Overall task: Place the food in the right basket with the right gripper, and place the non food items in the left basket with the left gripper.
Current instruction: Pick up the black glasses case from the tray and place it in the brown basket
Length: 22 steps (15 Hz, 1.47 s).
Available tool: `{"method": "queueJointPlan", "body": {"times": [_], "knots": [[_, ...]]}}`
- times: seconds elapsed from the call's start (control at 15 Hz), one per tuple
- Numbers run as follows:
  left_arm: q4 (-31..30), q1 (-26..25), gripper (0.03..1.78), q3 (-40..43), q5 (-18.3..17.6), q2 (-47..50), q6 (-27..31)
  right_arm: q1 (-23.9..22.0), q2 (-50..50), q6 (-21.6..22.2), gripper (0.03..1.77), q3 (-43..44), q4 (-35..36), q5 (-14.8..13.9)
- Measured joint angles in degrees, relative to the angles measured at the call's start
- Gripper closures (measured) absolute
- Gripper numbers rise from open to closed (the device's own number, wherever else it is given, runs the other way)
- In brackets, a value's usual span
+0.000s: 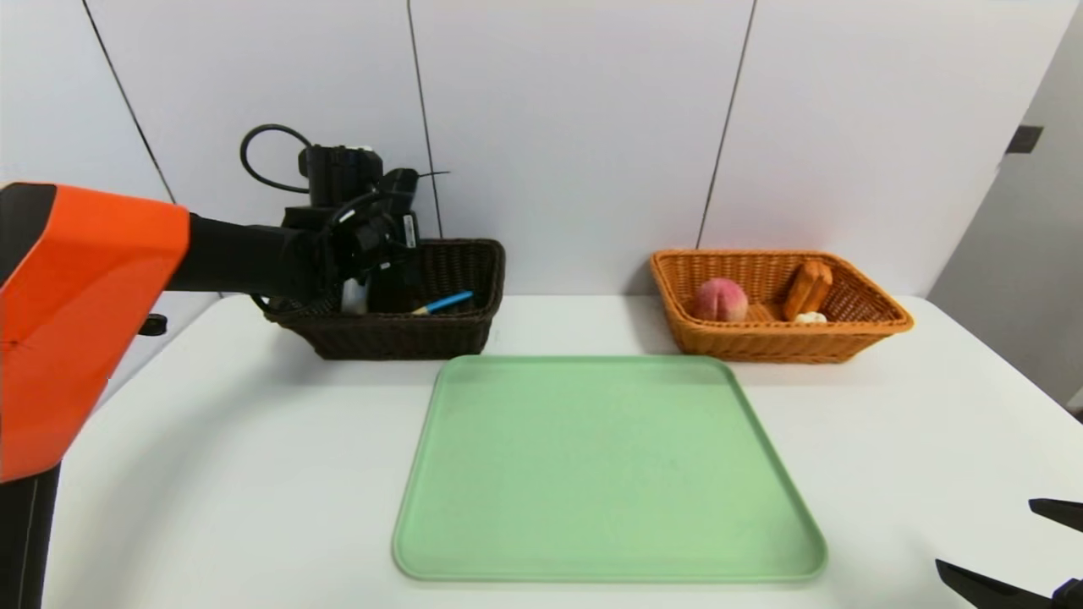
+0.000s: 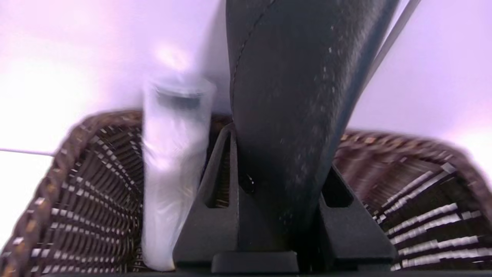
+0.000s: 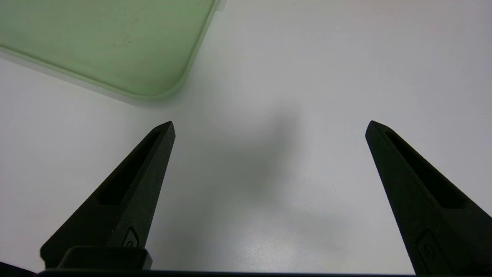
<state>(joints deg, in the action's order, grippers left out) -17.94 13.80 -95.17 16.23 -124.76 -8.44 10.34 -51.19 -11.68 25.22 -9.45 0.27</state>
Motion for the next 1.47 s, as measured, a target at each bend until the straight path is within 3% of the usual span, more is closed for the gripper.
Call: {"method": "queueJointPlan", "body": {"times": [0.47, 0.93, 1.2, 1.47], "knots": [[-1.95, -0.79, 1.36, 0.41, 0.04, -3.35, 0.43, -0.01, -0.33, -0.02, 0.09, 0.35, 0.02, 0.41], [-2.04, -0.83, 0.65, 1.54, 0.34, -3.19, 0.37, -0.06, -0.35, -0.02, 0.09, 0.43, 0.06, 0.41], [-1.23, -0.88, 0.43, 3.45, 0.30, -0.60, 0.26, -0.09, -0.33, 0.00, 0.09, 0.74, 0.09, 0.39], [3.80, -0.79, 0.30, 4.77, -0.16, 5.50, 0.48, -0.59, -0.16, 0.16, 0.09, 0.96, 0.09, 0.39]]}}
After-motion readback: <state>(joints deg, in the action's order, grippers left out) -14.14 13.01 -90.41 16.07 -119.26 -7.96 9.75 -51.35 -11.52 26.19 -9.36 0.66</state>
